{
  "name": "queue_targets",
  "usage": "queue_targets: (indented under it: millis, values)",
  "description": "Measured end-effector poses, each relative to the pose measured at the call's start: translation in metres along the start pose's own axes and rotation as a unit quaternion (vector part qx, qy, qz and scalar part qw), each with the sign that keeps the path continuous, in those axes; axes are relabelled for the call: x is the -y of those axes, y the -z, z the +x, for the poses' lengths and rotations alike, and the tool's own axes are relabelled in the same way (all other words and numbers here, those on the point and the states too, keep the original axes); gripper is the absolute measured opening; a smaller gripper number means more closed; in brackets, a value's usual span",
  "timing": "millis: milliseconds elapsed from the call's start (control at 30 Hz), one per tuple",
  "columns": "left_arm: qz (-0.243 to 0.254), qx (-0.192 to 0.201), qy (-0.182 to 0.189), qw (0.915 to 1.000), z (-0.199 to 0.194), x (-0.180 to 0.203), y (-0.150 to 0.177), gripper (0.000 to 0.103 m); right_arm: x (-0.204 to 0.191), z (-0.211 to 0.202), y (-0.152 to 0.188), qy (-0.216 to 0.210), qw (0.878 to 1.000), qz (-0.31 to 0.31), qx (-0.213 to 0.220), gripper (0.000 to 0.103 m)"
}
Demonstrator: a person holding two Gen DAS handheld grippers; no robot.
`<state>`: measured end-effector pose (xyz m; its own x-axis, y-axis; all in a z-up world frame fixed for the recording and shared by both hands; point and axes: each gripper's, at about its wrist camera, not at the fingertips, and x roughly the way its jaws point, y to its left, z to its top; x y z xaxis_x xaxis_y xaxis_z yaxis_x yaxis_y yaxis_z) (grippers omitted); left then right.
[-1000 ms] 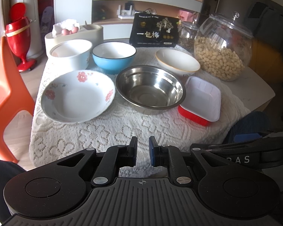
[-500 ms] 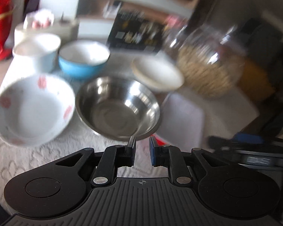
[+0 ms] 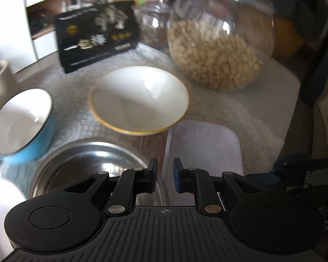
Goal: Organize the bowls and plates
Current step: 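Move both tools toward the stainless steel bowl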
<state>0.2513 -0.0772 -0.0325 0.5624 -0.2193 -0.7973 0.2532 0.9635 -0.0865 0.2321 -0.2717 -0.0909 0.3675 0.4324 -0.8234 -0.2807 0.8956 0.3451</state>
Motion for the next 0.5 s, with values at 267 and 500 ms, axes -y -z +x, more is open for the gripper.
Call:
queue_targets:
  millis: [267, 500]
  values:
    - [0.024, -0.074, -0.010, 0.9969, 0.054, 0.007, -0.016, 0.018, 0.045, 0.014, -0.029, -0.095, 0.993, 0.070, -0.026, 0.054]
    - [-0.044, -0.081, 0.024, 0.9955, 0.078, 0.013, -0.034, 0.027, 0.089, 0.006, -0.062, -0.140, 0.982, 0.124, 0.007, 0.056]
